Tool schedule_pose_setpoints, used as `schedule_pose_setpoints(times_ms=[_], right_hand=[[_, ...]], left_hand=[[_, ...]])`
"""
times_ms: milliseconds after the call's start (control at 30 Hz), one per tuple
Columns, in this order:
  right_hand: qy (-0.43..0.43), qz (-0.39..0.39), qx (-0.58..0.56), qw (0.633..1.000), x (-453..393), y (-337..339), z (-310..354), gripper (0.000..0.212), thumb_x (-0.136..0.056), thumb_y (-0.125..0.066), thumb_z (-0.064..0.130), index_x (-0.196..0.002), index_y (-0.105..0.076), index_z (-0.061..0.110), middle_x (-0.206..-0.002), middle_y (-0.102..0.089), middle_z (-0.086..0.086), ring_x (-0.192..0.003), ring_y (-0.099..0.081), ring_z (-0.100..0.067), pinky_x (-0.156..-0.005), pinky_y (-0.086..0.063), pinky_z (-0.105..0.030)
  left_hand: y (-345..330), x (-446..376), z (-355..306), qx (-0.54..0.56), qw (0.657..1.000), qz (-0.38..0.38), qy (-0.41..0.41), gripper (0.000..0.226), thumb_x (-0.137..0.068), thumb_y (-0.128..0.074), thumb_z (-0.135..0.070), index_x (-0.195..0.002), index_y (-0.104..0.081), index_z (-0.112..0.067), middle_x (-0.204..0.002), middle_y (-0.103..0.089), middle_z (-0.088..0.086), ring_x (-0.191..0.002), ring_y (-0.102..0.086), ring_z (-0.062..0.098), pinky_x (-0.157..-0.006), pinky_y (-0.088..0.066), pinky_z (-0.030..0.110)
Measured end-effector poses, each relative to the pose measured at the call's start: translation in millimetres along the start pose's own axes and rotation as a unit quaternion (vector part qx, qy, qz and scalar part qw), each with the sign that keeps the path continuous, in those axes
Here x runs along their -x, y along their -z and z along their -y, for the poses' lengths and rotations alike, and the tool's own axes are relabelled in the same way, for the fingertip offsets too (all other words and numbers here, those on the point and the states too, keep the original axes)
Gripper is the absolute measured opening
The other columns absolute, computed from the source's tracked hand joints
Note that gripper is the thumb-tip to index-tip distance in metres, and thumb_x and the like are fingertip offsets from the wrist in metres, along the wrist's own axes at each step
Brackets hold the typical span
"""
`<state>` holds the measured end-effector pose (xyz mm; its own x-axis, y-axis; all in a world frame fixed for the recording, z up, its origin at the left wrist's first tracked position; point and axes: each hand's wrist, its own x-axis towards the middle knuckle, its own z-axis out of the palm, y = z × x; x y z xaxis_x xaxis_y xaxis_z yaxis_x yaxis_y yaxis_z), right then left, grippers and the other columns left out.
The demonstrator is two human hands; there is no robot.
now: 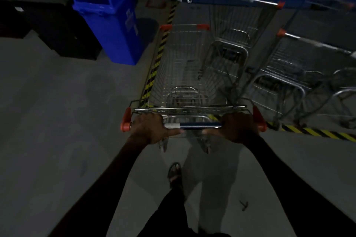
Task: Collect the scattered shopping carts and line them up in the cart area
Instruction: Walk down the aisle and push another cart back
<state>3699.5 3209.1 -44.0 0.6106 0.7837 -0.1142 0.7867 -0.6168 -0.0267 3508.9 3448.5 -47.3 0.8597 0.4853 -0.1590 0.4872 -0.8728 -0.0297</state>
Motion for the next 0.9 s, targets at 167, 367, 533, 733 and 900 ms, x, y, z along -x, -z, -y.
schedule_pose_setpoints(times_ms=[167, 367, 533, 733, 900], right_hand=[[-0.021, 0.036, 0.0, 0.999, -101, 18, 3, 0.125, -0.043, 0.001, 0.114, -0.081, -0.075, 0.023, -0.085, -0.074, -0.002, -0.086, -0.071, -0.021, -0.074, -0.046, -0.031], [-0.032, 0.035, -0.028, 0.998, -195, 30, 7, 0.099, -0.058, -0.028, 0.111, -0.068, -0.068, 0.021, -0.068, -0.067, 0.001, -0.069, -0.062, -0.014, -0.069, -0.04, -0.03], [-0.047, 0.008, -0.059, 0.997, -263, 33, 5, 0.093, -0.062, -0.037, 0.106, -0.06, -0.061, 0.016, -0.059, -0.059, -0.001, -0.062, -0.06, -0.018, -0.062, -0.046, -0.03], [-0.068, 0.02, -0.163, 0.984, -327, 33, -2, 0.094, -0.056, -0.044, 0.11, -0.059, -0.055, 0.017, -0.052, -0.05, 0.001, -0.05, -0.053, -0.015, -0.051, -0.038, -0.035], [-0.055, -0.033, -0.11, 0.992, -369, 28, -8, 0.092, -0.069, -0.035, 0.106, -0.053, -0.056, 0.018, -0.048, -0.045, -0.001, -0.044, -0.05, -0.023, -0.044, -0.036, -0.027]], left_hand=[[22, -96, 41, 0.006, 1.0, 0.018, -0.01, 0.095, -0.063, -0.036, -0.11, -0.087, -0.072, -0.025, -0.099, -0.077, 0.0, -0.098, -0.073, 0.021, -0.076, -0.045, 0.033], [41, -192, 81, 0.002, 0.999, 0.044, -0.026, 0.102, -0.059, -0.028, -0.113, -0.089, -0.071, -0.026, -0.105, -0.076, 0.001, -0.104, -0.071, 0.024, -0.08, -0.043, 0.038], [46, -263, 111, -0.006, 0.998, 0.043, -0.035, 0.107, -0.059, -0.024, -0.114, -0.093, -0.075, -0.026, -0.1, -0.076, -0.001, -0.099, -0.072, 0.025, -0.085, -0.05, 0.039], [67, -322, 128, -0.002, 0.997, 0.065, -0.038, 0.077, -0.07, -0.041, -0.104, -0.071, -0.059, -0.029, -0.093, -0.076, 0.001, -0.095, -0.072, 0.023, -0.086, -0.052, 0.038], [72, -364, 137, 0.017, 0.997, 0.066, -0.032, 0.093, -0.057, -0.029, -0.113, -0.068, -0.06, -0.027, -0.085, -0.075, 0.001, -0.089, -0.072, 0.022, -0.081, -0.055, 0.037]])
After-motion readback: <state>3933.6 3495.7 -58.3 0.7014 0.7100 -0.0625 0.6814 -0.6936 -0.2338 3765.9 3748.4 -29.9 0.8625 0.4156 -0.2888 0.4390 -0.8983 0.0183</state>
